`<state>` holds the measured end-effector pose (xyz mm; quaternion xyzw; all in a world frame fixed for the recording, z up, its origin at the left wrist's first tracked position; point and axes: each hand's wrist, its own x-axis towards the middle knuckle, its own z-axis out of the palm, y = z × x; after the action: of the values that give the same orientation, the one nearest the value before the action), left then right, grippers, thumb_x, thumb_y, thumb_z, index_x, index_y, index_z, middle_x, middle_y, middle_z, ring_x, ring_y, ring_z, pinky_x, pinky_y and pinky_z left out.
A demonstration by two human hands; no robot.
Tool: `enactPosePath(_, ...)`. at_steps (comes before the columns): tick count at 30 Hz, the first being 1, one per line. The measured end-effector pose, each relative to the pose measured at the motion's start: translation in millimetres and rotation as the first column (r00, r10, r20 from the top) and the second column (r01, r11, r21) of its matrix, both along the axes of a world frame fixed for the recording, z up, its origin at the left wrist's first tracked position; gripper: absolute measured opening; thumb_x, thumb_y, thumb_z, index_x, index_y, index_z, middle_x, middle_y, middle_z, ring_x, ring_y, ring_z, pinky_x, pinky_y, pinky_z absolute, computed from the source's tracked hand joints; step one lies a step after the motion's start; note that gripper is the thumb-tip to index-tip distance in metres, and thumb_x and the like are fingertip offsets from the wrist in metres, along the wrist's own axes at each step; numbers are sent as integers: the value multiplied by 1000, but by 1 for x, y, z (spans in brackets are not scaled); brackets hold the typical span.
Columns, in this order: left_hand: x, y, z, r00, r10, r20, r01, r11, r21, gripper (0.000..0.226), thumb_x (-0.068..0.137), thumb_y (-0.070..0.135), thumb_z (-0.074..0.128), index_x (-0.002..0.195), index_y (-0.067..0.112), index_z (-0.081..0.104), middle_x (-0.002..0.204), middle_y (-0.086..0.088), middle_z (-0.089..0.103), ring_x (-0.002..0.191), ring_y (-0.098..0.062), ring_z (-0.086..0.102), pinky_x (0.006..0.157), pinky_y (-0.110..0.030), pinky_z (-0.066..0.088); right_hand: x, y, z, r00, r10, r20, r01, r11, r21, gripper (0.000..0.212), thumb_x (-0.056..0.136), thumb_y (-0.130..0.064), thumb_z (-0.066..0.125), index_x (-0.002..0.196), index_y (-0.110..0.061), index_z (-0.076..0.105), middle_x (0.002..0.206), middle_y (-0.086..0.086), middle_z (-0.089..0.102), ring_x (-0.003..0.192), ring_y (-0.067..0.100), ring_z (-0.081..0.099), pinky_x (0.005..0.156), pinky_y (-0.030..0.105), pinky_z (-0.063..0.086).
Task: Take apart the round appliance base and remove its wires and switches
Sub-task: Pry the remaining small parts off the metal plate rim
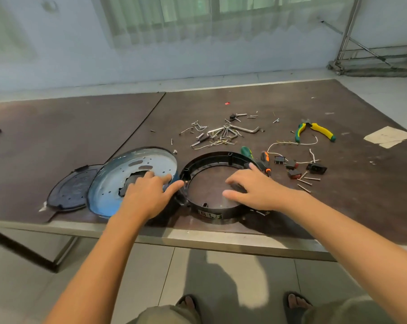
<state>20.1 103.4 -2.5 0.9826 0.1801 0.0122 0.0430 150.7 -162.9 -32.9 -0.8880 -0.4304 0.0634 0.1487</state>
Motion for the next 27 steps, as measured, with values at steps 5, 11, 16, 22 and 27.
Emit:
enactPosePath(5, 6, 18, -14, 1000, 24, 0, -24, 999, -26, 97, 72, 92, -3, 129, 41, 57, 132, -14, 54, 119, -38, 53, 96, -54, 43, -7, -5, 1, 971, 237, 39, -224, 952, -211, 85, 75, -97, 33, 131, -39, 56, 130, -12, 56, 132, 9, 45, 126, 56, -3)
enactPosePath(11, 17, 20, -19, 998, 37, 46, -31, 994, -109, 83, 82, 82, -3, 125, 45, 57, 125, -15, 55, 113, -40, 54, 93, -51, 45, -8, -11, 8, 948, 297, 118, -266, 937, -225, 46, 92, -65, 59, 129, -38, 64, 136, -13, 59, 127, 10, 52, 112, 39, 34)
enactPosePath(16, 24, 14, -31, 999, 41, 18, -39, 992, -120, 61, 96, 66, 8, 125, 40, 56, 124, -15, 53, 114, -38, 51, 94, -53, 45, -4, -25, 5, 964, 248, 95, -230, 958, -173, 36, 97, -42, 65, 132, -34, 67, 146, -14, 57, 134, 10, 50, 117, 34, 25)
enactPosePath(22, 29, 20, -45, 1000, 5, 8, -4, 994, -107, 56, 100, 55, 8, 132, 38, 51, 129, -15, 50, 119, -37, 46, 96, -51, 41, -4, -32, 7, 977, 207, 49, -198, 970, -142, 36, 96, -34, 69, 132, -34, 67, 144, -17, 58, 133, 10, 49, 115, 32, 26)
enactPosePath(27, 36, 16, -38, 995, -16, 96, 15, 1000, 11, 63, 98, 60, 12, 135, 35, 57, 149, -13, 45, 138, -31, 38, 114, -52, 25, -4, -33, 7, 978, 206, 44, -199, 972, -123, 34, 97, -33, 68, 131, -34, 69, 142, -17, 60, 130, 9, 50, 114, 30, 24)
